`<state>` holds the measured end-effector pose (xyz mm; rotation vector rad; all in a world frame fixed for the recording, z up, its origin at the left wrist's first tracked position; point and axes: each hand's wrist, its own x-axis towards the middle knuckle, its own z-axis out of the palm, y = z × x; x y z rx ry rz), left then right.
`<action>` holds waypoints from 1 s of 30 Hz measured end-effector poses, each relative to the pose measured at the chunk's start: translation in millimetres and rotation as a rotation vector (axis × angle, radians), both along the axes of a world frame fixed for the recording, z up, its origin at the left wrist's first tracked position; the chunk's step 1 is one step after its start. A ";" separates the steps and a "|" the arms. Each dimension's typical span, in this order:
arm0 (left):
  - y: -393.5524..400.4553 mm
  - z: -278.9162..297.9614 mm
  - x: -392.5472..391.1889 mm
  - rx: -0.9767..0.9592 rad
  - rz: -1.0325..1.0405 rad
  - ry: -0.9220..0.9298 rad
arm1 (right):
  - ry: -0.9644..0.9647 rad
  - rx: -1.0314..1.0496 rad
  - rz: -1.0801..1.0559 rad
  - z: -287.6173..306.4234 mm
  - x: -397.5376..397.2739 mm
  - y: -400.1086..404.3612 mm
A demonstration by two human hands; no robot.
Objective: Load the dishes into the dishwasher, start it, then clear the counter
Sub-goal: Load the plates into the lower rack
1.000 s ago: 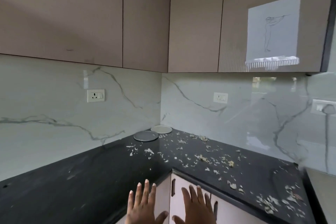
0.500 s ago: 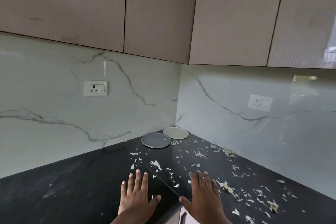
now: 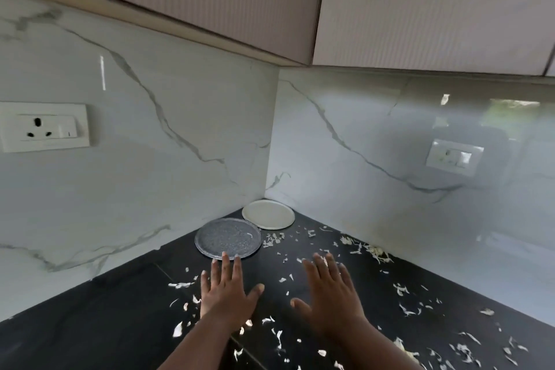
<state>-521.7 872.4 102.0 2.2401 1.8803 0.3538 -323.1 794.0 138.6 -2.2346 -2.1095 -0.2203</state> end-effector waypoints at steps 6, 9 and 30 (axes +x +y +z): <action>55.5 -13.2 -0.9 -0.049 0.095 -0.066 | 0.070 -0.051 -0.032 -19.1 14.0 82.3; 83.6 -17.2 -6.9 -0.031 0.205 -0.112 | 0.104 -0.100 -0.025 -31.4 21.0 132.8; 266.8 -57.3 -4.5 -0.358 0.955 -0.440 | 0.915 -0.051 -0.622 -92.8 79.9 405.4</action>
